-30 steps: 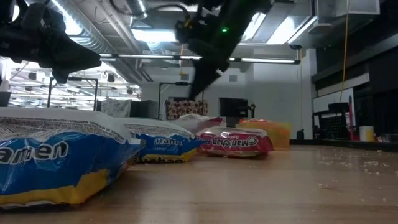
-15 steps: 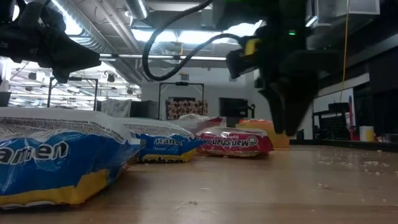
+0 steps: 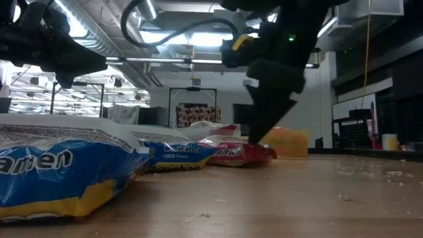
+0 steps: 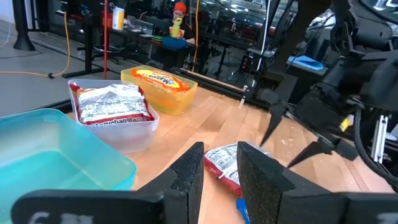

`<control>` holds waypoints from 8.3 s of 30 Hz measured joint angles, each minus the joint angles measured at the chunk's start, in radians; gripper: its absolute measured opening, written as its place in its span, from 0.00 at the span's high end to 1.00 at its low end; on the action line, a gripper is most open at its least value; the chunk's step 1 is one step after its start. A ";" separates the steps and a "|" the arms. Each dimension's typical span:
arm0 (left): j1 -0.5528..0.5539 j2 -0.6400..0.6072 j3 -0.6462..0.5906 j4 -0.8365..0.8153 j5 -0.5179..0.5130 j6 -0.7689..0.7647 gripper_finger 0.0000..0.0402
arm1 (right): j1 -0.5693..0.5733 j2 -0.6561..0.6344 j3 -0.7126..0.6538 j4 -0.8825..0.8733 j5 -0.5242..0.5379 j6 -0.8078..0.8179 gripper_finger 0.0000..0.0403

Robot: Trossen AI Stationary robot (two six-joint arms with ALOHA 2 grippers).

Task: Sort Maruchan noodles
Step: Put the red noodle pack into the transparent bin, then put the top blue noodle pack into the blue bin

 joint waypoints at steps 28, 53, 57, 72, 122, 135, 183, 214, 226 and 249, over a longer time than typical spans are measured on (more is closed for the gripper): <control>0.000 0.000 0.000 0.000 0.000 -0.030 0.78 | -0.024 -0.129 -0.068 -0.039 -0.028 0.026 0.30; 0.000 0.000 0.000 0.000 -0.003 -0.034 0.78 | -0.061 -0.072 -0.282 0.264 -0.026 0.098 0.33; 0.000 0.000 0.000 0.000 -0.003 -0.033 0.78 | -0.060 -0.073 -0.283 0.266 -0.015 0.102 0.45; 0.000 0.000 0.000 0.000 -0.004 -0.033 0.78 | -0.063 -0.070 -0.282 0.253 0.037 0.151 0.97; 0.000 0.000 0.000 0.000 -0.003 -0.024 0.78 | -0.604 -0.072 0.142 0.246 0.108 -0.202 1.00; 0.000 0.000 0.000 0.000 -0.004 -0.024 0.78 | -0.611 -0.066 0.016 0.362 0.080 -0.163 1.00; 0.000 0.000 -0.002 0.058 0.251 -0.189 0.78 | -0.293 -0.204 0.103 0.256 -0.413 -0.544 0.50; 0.000 0.064 -0.001 0.057 0.170 -0.130 0.78 | -0.132 0.157 0.051 0.528 -0.376 -0.714 0.46; 0.000 0.064 0.000 0.037 0.170 -0.130 0.78 | -0.172 0.159 0.050 0.525 -0.291 -0.616 0.97; 0.000 0.064 0.000 0.029 0.170 -0.140 0.78 | -0.188 0.164 0.212 0.464 -0.235 -0.626 1.00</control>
